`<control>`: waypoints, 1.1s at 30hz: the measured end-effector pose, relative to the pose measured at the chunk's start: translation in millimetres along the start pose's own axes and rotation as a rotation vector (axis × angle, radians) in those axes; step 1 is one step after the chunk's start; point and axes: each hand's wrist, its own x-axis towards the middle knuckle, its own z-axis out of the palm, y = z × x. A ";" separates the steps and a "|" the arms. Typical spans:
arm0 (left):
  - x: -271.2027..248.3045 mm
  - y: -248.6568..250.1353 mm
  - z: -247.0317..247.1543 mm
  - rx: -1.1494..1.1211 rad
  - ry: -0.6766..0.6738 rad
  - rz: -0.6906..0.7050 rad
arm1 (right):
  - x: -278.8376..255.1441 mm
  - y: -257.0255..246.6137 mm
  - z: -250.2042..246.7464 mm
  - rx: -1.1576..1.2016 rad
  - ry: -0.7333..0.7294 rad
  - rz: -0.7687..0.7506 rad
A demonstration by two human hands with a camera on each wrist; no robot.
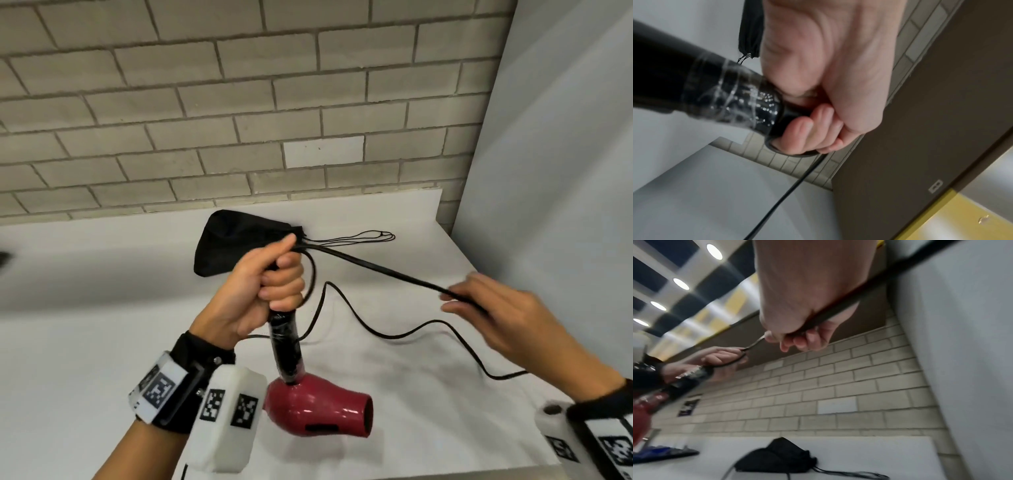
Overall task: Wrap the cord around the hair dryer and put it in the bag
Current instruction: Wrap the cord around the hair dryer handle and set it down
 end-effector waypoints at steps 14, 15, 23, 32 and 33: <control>6.5 14.7 -8.0 0.073 0.056 0.050 | -8.1 -43.7 3.4 0.186 -0.025 0.337; 5.0 16.6 -10.1 0.076 0.064 0.058 | -5.7 -41.6 9.1 0.170 0.021 0.307; 6.1 -8.3 -1.0 0.216 -0.069 -0.068 | 13.5 3.4 -19.0 -0.165 0.209 0.474; 16.3 -7.9 -1.8 -0.109 -0.131 -0.028 | -12.9 -8.1 46.7 -0.274 -0.081 0.157; 17.2 -8.9 -2.4 -0.113 -0.129 -0.016 | -20.2 -16.2 50.4 -0.257 -0.121 0.104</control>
